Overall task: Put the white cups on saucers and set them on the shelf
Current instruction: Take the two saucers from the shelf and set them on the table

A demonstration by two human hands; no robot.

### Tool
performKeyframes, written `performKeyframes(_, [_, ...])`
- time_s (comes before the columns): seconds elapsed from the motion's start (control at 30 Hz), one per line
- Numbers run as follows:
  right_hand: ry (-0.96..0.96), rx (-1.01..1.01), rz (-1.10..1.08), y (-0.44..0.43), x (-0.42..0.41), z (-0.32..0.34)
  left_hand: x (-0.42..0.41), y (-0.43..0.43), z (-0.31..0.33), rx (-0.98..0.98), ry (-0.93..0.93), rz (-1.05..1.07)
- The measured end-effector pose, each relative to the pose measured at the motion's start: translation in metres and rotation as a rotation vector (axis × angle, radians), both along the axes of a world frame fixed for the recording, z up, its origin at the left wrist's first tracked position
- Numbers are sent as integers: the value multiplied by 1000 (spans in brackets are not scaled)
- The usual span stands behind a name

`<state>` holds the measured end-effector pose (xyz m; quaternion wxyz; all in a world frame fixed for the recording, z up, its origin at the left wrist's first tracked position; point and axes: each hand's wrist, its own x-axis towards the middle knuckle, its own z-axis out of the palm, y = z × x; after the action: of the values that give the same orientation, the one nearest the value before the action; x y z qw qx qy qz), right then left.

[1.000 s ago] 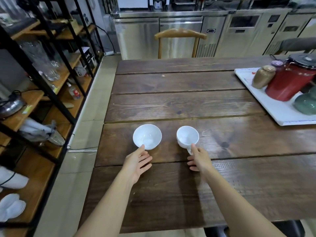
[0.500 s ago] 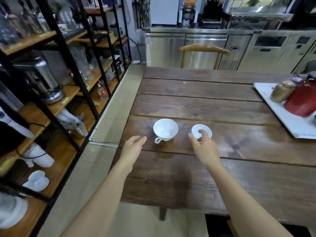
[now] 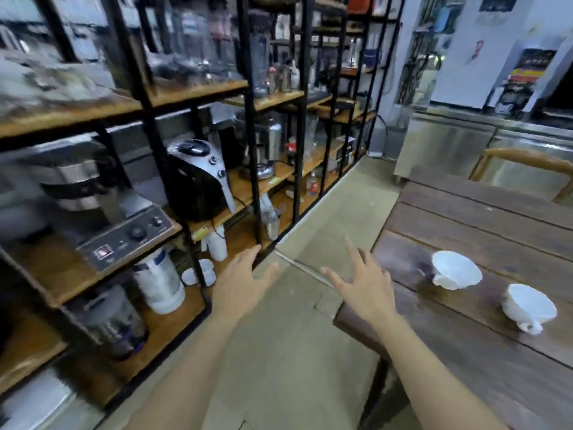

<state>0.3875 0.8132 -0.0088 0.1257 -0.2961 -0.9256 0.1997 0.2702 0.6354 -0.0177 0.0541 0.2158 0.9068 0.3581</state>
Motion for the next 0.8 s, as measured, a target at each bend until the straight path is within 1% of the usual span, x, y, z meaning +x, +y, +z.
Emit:
performKeyframes(0.17, [29,-11,279,-115,-81,12,-30,-136,20,-15,72,302])
performKeyframes(0.27, [43,-12,462,-182,-125,17,-38,-212,29,11,126,460])
performKeyframes(0.4, [50,-3,689,-267,-174,18,-45,-303,30,-25,109,650])
performKeyframes(0.5, [59,-41,851,-327,-204,16,-45,-358,30,-27,103,775])
performKeyframes(0.6, [66,-34,974,-385,-236,16,-54,-404,29,-6,102,896])
performKeyframes(0.73, [79,-90,1127,-456,-283,16,-85,-457,31,27,110,1050])
performKeyframes(0.8, [92,-87,1188,-488,-310,19,-105,-481,31,19,106,1128])
